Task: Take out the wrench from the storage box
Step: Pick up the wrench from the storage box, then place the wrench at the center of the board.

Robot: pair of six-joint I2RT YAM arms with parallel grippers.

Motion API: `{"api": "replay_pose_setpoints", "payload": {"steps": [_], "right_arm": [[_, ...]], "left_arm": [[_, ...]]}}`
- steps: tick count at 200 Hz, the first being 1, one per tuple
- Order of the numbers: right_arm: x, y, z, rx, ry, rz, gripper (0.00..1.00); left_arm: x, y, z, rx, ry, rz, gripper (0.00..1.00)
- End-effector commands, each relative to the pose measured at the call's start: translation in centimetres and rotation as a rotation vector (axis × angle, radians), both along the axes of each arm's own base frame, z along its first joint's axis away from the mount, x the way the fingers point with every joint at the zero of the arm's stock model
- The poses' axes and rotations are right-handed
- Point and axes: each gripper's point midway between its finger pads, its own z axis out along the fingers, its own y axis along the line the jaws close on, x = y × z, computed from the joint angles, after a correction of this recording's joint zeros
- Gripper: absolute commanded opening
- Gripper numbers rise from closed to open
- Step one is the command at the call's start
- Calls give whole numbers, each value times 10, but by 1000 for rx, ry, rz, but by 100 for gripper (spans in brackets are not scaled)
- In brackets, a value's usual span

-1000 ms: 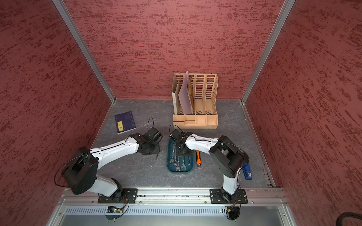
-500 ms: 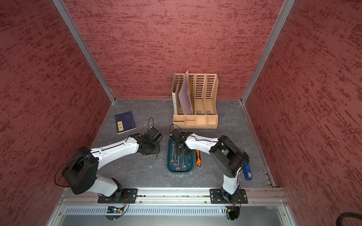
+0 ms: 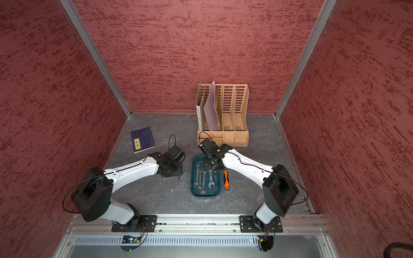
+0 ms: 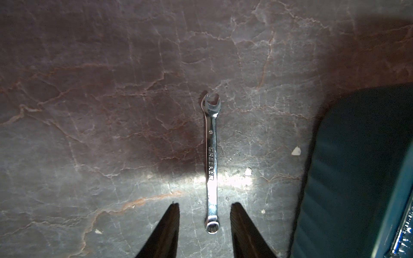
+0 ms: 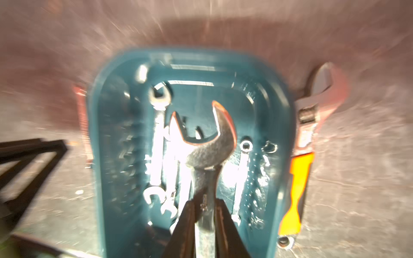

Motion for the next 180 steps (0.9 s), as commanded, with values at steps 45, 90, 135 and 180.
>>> {"api": "replay_pose_setpoints", "payload": {"steps": [45,90,135,180], "right_arm": [[15,-57,36,-17,-86,-51,16],[18,-92,3,-28,-51,-74,14],[14,-116,-41,-37,23,-115,14],[14,-122,-79,-31,86,-117,13]], "left_arm": [[5,-2,10,2,-28,-6,42],[5,-4,11,-1,-26,-4,42],[6,-7,11,5,-22,-11,42],[7,-12,14,8,-24,-21,42]]}}
